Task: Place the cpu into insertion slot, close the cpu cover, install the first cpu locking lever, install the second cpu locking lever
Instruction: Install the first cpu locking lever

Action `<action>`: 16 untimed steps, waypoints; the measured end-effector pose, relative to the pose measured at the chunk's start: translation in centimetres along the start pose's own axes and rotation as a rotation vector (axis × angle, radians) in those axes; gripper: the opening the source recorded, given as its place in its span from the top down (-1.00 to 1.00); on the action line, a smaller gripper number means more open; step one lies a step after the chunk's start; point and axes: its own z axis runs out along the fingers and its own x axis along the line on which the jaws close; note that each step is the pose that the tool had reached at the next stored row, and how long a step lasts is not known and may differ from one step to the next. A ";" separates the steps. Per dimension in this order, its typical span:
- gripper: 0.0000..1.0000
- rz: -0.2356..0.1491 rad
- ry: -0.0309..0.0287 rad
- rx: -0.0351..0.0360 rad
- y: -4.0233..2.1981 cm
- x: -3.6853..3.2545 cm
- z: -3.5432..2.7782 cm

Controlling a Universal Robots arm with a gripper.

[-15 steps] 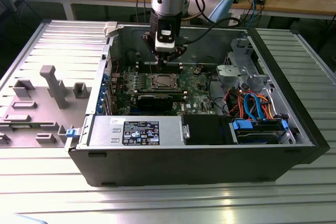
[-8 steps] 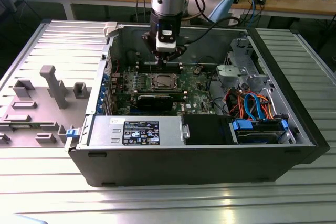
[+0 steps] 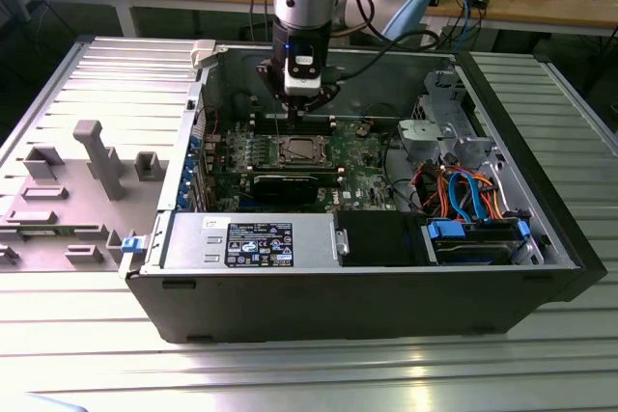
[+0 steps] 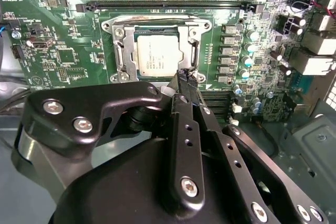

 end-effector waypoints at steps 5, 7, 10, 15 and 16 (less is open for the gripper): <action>0.79 -0.005 -0.0254 -0.0145 -0.11 0.21 0.02; 0.79 -0.014 -0.0281 -0.0160 -0.12 0.21 0.01; 0.79 -0.030 -0.0508 -0.0284 -0.12 0.23 0.03; 0.79 -0.115 -0.0482 -0.0282 -0.13 0.23 0.04; 0.79 -0.130 -0.0477 -0.0281 -0.13 0.23 0.04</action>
